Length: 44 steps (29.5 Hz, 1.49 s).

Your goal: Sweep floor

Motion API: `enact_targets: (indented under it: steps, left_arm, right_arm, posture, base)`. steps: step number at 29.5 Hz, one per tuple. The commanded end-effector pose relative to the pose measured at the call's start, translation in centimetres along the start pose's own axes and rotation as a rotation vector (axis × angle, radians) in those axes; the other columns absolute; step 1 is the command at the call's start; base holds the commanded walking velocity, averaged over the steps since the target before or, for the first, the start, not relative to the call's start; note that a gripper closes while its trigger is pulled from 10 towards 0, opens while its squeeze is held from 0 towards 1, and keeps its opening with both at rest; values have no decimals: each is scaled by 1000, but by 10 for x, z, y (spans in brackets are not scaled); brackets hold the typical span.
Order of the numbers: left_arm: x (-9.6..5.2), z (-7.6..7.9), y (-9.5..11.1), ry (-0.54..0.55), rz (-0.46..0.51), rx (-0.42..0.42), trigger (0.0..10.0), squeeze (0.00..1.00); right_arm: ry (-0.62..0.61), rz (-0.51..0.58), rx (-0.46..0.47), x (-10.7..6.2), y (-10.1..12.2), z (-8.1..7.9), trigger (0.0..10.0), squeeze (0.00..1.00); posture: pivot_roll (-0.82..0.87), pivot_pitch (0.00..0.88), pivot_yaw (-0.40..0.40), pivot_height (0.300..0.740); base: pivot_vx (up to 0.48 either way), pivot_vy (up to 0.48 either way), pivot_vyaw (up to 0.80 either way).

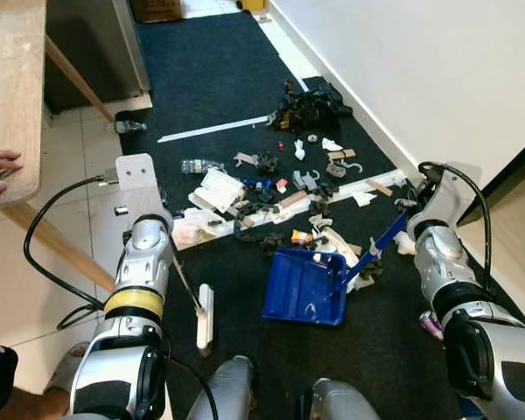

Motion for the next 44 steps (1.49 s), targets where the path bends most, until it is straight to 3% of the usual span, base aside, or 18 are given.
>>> enact_targets:
  steps: [1, 7, 14, 22, 29, 33, 39, 44]
  left_arm:
    - [2, -8, 0, 30, -11, 51, 10000, 0]
    - [0, -14, 2, 56, -2, 30, 10000, 0]
    - [-3, -19, -6, 58, -16, 51, 10000, 0]
    - [-4, -22, 1, 56, 16, 74, 10000, 0]
    - [-5, -20, 5, 47, 29, 84, 10000, 0]
    - [-7, -5, 18, -12, 81, 93, 10000, 0]
    - [-9, -10, 17, 13, 74, 27, 10000, 0]
    - [-9, -12, 14, 17, 55, 24, 10000, 0]
  right_arm:
    - [-15, 36, 32, 3, 11, 0, 10000, 0]
    - [19, 71, 52, 4, 20, -11, 10000, 0]
    - [26, 51, 37, 2, 14, -12, 10000, 0]
    - [35, 85, 58, 6, 27, -17, 10000, 0]
    - [65, 161, 123, 9, 54, -20, 10000, 0]
    - [41, 226, 131, 13, 82, -4, 10000, 0]
    - [40, 216, 121, 13, 79, -2, 10000, 0]
    - [49, 201, 107, 12, 71, -7, 10000, 0]
  posture:
    - [128, 64, -25, 740]
    - [125, 67, -34, 740]
    - [126, 81, -42, 740]
    - [131, 73, -53, 740]
    - [128, 77, -51, 740]
    - [132, 74, -55, 740]
    - [137, 67, -65, 740]
    - [141, 67, -67, 740]
  base:
    - [311, 0, 0]
    - [424, 0, 0]
    - [480, 0, 0]
    - [467, 0, 0]
    - [426, 0, 0]
    - [0, 0, 0]
    - [0, 0, 0]
    - [0, -213, 0]
Point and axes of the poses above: a point about 5 cm out from each wrist's last joint towards the gripper, its own x axis pointing out of the wrist towards the gripper, its own y axis along the axis of the wrist's last joint, z = x × y, the point moved 6 cm from there along x, pointing out of the wrist towards the gripper
